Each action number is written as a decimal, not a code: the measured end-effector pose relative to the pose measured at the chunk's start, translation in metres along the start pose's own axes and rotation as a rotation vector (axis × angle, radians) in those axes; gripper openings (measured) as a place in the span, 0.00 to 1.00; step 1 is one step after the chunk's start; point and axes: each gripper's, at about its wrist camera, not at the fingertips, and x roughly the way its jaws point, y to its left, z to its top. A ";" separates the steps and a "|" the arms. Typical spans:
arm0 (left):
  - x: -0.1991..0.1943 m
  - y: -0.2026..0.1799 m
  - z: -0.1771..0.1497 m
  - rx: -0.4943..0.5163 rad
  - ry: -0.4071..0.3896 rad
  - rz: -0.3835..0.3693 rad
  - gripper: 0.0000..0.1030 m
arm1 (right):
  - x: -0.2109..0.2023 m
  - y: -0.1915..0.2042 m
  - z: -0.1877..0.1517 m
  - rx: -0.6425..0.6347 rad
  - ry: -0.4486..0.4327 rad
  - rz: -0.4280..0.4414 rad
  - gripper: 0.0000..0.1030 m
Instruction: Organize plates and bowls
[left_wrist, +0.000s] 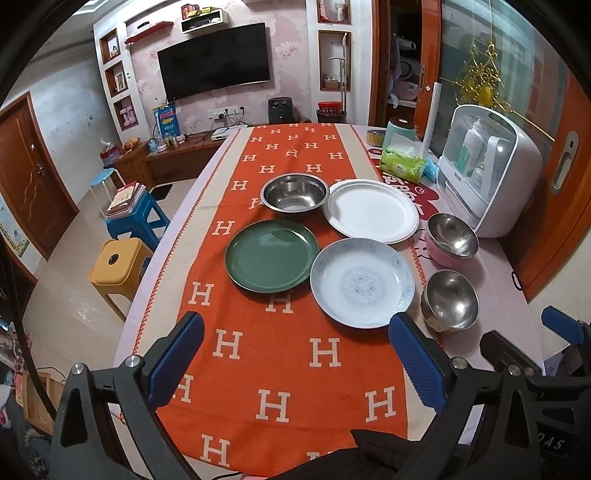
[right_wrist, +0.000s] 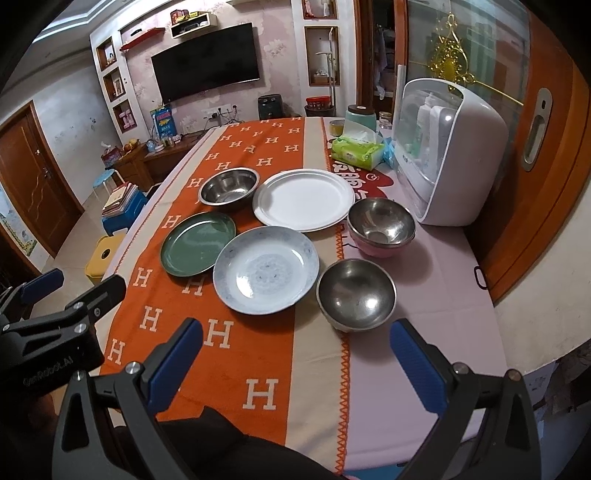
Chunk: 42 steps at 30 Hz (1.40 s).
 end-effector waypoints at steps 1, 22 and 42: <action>0.000 0.005 0.004 -0.001 0.005 -0.003 0.97 | 0.001 -0.001 0.002 0.003 -0.004 -0.004 0.99; 0.034 -0.003 0.039 0.029 0.070 -0.036 0.93 | 0.020 -0.033 0.028 0.124 -0.042 -0.018 0.99; 0.123 -0.005 0.107 -0.151 0.227 -0.134 0.93 | 0.061 -0.067 0.109 0.078 -0.134 -0.022 0.99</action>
